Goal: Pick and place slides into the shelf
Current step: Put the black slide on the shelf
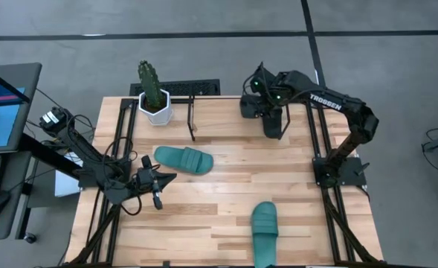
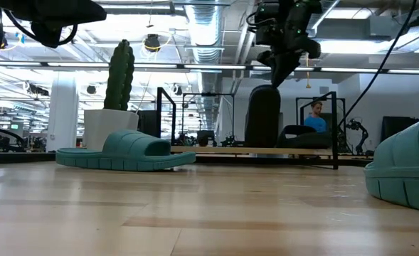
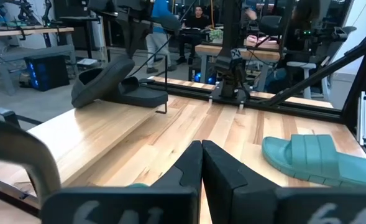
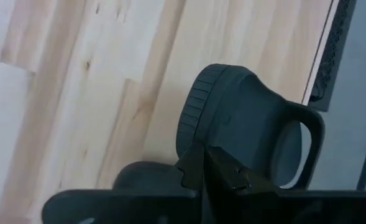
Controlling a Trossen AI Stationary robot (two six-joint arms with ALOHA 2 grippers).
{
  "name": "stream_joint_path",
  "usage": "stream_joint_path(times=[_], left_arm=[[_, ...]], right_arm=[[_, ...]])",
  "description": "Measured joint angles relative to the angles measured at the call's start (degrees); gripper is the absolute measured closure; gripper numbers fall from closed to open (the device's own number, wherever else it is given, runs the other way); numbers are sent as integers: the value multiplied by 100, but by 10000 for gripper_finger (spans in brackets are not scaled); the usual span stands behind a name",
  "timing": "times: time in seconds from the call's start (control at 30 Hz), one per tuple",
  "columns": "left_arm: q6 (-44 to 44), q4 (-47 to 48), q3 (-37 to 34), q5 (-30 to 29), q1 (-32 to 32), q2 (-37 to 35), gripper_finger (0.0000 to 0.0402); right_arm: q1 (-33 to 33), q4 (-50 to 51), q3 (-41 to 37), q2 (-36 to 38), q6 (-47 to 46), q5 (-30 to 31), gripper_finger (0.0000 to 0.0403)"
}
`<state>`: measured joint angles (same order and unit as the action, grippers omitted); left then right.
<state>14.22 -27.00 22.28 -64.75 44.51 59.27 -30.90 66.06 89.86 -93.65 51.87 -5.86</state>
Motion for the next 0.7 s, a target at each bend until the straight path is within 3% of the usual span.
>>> stream_joint_path(times=[0.7], left_arm=[[455,421,0,144,4,0,401]], right_arm=[[447,424,-10,-37,-967,-129,403]])
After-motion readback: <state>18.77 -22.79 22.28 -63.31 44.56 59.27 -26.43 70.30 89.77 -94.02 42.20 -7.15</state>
